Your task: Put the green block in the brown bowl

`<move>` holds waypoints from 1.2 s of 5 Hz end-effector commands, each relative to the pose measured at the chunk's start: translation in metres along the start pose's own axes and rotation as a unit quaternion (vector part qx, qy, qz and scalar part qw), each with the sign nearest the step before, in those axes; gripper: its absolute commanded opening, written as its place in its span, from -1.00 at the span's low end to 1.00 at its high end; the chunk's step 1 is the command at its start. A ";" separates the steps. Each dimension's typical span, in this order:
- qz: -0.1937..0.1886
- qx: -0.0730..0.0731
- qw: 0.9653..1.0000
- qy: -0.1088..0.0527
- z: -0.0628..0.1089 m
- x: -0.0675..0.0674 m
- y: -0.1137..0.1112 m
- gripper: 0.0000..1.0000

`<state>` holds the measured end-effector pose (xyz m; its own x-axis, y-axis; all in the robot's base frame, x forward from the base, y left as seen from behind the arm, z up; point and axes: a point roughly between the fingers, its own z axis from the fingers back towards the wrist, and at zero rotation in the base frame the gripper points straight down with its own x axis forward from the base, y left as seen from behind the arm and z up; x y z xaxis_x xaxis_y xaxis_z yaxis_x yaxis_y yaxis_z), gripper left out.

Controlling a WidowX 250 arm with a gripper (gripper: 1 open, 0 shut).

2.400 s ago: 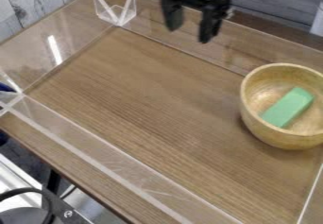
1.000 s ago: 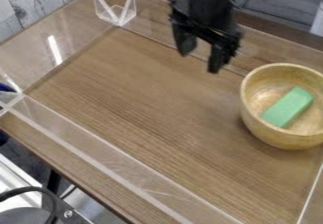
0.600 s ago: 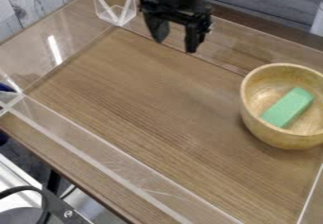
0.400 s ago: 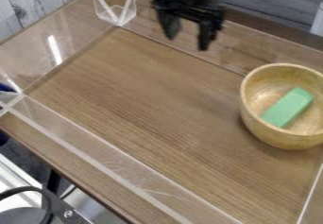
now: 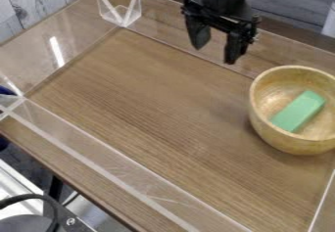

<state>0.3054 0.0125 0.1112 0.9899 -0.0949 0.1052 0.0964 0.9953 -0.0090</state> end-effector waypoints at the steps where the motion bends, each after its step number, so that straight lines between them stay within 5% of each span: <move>1: -0.018 0.007 0.999 -0.040 0.034 0.004 0.025 1.00; 2: -0.022 0.011 0.999 -0.038 0.042 -0.007 0.044 1.00; 3: -0.040 0.004 0.999 -0.033 0.046 -0.012 0.032 1.00; 4: -0.029 -0.024 0.998 -0.043 0.043 -0.008 0.009 1.00; 6: 0.012 -0.026 0.995 -0.092 0.040 -0.012 0.029 1.00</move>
<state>0.2877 0.0412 0.1283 0.9750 -0.0620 0.2134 0.0819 0.9929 -0.0858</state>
